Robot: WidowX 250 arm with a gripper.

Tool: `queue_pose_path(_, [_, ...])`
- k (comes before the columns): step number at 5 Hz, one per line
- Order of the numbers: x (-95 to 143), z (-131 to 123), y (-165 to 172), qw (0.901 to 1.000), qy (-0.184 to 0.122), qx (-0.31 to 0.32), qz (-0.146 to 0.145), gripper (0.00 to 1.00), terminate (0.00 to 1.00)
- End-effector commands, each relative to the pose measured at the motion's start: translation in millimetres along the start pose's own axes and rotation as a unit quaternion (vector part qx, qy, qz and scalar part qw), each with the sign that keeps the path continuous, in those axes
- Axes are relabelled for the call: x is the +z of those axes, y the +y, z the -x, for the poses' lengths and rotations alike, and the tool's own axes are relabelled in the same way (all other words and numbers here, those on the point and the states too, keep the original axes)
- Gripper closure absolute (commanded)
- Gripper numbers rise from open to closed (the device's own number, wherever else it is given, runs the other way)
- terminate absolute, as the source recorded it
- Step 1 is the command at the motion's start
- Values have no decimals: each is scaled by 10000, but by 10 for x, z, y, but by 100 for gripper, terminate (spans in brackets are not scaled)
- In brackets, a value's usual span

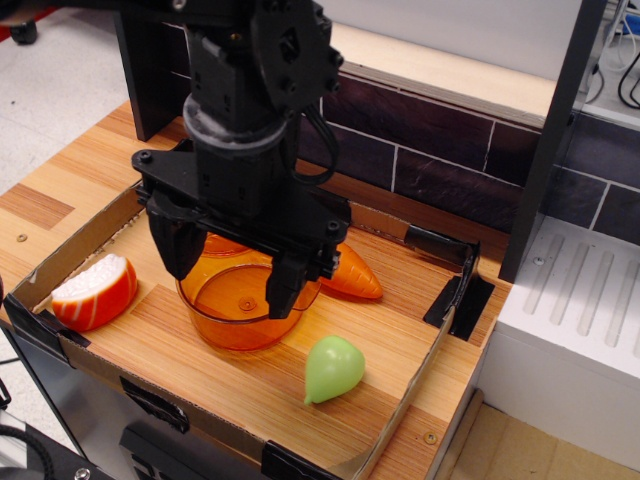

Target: Put sushi in pot

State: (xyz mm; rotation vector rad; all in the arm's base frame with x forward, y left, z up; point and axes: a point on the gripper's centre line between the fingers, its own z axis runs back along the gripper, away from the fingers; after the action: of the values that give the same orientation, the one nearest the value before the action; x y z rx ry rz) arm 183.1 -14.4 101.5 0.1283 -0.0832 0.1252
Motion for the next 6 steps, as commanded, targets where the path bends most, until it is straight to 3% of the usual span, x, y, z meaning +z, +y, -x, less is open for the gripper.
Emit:
queue_pose_path(1, [0, 0, 0, 10000, 0, 0, 0, 0, 0])
queue_pose_path(2, [150, -28, 273, 9968, 382, -646, 283, 0, 0])
queue_pose_path(3, [180, -83, 579, 9891, 673, -1257, 373, 0, 0])
queue_pose_path(4, [166, -180, 897, 9853, 706, -1440, 583, 0, 0])
queue_pose_path(5, [-6, -259, 1188, 9806, 614, -1795, 498, 0, 0])
queue_pose_path(6, [-245, -265, 1319, 9753, 388, -2055, 709, 0, 0])
